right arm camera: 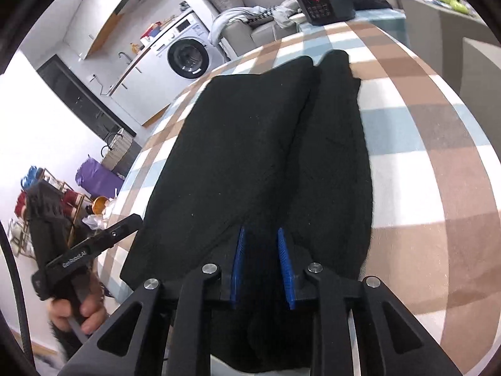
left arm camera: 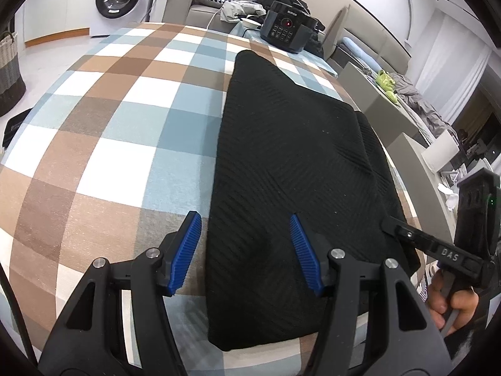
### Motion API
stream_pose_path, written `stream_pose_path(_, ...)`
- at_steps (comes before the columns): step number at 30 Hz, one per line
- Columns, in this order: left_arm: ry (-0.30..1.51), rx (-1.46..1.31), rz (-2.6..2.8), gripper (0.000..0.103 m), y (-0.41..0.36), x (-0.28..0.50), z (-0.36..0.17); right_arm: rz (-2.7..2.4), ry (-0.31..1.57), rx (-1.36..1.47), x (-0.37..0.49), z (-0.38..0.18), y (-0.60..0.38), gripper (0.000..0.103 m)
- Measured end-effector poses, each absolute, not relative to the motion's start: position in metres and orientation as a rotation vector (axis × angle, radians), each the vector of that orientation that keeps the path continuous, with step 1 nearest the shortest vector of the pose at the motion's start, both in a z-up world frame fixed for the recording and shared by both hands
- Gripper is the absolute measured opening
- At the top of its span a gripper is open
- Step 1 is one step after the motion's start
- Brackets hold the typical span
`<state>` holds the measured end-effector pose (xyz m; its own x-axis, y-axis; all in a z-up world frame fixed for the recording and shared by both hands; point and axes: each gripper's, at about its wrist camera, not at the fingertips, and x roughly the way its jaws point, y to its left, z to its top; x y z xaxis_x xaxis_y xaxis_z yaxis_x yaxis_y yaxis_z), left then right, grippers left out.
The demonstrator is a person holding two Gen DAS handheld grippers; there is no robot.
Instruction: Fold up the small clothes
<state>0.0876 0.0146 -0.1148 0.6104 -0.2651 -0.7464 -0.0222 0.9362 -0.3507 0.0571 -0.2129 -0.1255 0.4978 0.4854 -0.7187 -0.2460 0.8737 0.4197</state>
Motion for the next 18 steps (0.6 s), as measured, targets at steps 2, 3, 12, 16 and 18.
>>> stream_pose_path(2,0.905,-0.335,-0.142,0.056,0.013,0.086,-0.112,0.456,0.903,0.246,0.053,-0.114,-0.210,0.005)
stream_pose_path(3,0.901,-0.333,-0.142,0.056,0.012,0.085,-0.111,0.446,0.897,0.231,0.050,-0.110,-0.209,0.005)
stream_pose_path(12,0.904,-0.329,-0.132,0.056,0.015,0.077,-0.116,0.392,0.892,0.289,0.033,-0.112,-0.233,0.028)
stream_pose_path(16,0.930,-0.348,-0.122,0.056,0.020,0.075,-0.126,0.343,0.857,0.308,0.011,-0.102,-0.252,0.045)
stream_pose_path(18,0.937,-0.359,-0.131,0.056,0.020,0.072,-0.130,0.318,0.877,0.302,0.005,-0.106,-0.258,0.052)
